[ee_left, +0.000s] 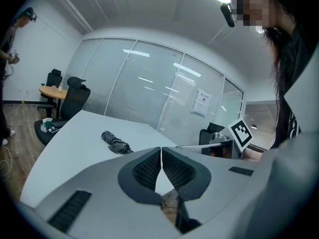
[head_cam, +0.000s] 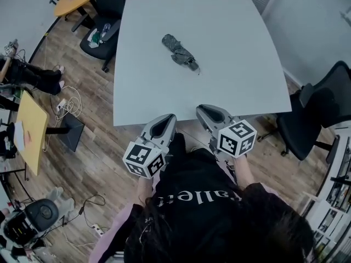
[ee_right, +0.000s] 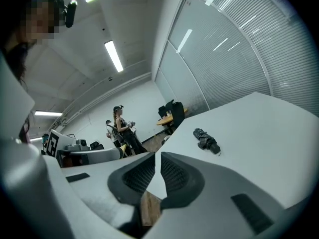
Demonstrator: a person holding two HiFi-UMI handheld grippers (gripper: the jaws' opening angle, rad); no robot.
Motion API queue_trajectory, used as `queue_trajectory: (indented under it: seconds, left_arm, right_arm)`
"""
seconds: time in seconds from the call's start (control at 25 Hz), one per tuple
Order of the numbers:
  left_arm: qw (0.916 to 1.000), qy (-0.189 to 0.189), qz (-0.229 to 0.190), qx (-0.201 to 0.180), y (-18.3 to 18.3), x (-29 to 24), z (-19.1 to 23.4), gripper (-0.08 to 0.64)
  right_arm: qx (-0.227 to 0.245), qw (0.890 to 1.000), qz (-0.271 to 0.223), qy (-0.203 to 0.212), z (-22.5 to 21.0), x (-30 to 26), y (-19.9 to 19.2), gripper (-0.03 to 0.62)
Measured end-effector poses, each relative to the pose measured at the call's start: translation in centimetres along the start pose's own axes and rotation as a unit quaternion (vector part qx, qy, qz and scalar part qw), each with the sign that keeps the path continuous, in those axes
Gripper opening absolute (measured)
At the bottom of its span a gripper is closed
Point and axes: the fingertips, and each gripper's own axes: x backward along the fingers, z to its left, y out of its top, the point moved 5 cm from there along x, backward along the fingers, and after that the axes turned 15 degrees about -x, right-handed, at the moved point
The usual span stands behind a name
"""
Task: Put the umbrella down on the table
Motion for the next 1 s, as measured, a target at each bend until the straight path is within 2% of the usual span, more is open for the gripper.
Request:
queue_trajectory:
  seconds: [0.44, 1.0]
  left_arm:
    - [1.0000, -0.001, 0.002, -0.008, -0.7, 1.6, -3.0, 0.025]
    - [0.9999, -0.006, -0.003, -0.013, -1.1, 2.8, -4.7, 0.025]
  right_arm:
    - [0.004, 1.000, 0.007, 0.015, 0.8, 2.6, -2.2, 0.040]
    - [0.014, 1.000, 0.017, 0.019, 1.9, 3.9, -3.8, 0.037]
